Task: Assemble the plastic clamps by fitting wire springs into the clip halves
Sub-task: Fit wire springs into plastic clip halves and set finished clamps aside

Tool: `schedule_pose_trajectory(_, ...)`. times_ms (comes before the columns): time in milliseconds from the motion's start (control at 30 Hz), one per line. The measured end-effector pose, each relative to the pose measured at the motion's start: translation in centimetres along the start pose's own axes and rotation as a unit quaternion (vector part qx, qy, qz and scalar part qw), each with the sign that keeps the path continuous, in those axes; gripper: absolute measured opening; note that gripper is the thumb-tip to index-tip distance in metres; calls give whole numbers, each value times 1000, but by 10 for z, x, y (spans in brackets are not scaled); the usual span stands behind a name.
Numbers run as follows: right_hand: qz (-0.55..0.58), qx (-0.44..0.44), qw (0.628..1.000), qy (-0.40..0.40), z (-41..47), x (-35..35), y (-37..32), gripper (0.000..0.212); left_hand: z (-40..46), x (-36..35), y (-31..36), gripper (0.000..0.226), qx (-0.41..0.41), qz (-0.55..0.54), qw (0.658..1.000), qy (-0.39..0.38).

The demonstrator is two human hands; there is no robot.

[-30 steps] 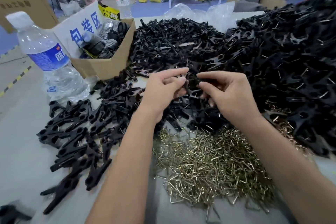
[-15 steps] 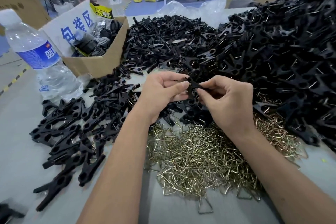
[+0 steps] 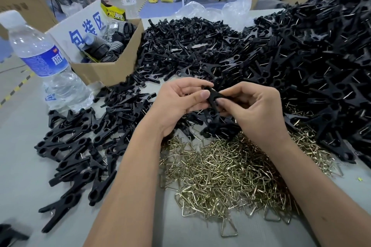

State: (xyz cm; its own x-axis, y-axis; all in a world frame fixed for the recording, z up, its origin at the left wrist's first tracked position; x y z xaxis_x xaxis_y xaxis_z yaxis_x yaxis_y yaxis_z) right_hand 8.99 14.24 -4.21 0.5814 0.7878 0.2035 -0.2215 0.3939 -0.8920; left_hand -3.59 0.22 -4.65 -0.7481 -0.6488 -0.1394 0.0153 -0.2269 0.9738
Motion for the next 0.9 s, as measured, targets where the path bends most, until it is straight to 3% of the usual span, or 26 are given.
schedule_pose_trajectory(100, -58, -6, 998, 19, 2, 2, -3, 22, -1, 14, 7, 20, -32, 15, 999, 41)
schedule_pose_trajectory(167, -153, 40, 987, 14, 4, -1, -14, 15, -1, 27, 9, 17, -54, 42, 994, 87)
schedule_pose_trajectory(267, -249, 98, 952, -149, 2, -28, -30, 10, -1, 39, 9, 18, -71, 64, 984, 152)
schedule_pose_trajectory(367, -408, 90, 853, -313, -5, -59, -28, 30, 0, 43, 5, 20, -76, 70, 977, 188)
schedule_pose_trajectory(433, -448, 76, 820, -348, -8, -68, -27, 35, 1, 43, 4, 23, -78, 46, 977, 192)
schedule_pose_trajectory(567, -455, 79, 801, -381, -15, -72, -29, 31, 1, 43, 7, 17, -94, 55, 976, 189)
schedule_pose_trajectory(800, -452, 116, 812, -350, -20, -68, -29, 22, 0, 48, 5, 24, -84, 58, 972, 209)
schedule_pose_trajectory(900, -341, 94, 882, -312, -18, -62, -31, 18, 0, 48, 5, 24, -81, 43, 974, 208)
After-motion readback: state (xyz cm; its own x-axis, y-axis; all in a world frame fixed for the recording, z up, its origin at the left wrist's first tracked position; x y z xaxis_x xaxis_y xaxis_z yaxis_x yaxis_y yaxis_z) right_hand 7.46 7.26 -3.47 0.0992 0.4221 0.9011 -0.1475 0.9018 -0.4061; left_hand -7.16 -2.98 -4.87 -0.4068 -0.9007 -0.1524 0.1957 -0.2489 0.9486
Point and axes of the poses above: each hand's wrist, its own z-axis towards the middle knuckle, its own x-axis out of the back of the hand, y = z × x, the point moved 5 cm from there along z, towards the middle knuckle, and after that the axes turned 4 degrees about -x, right-handed, at the moved point
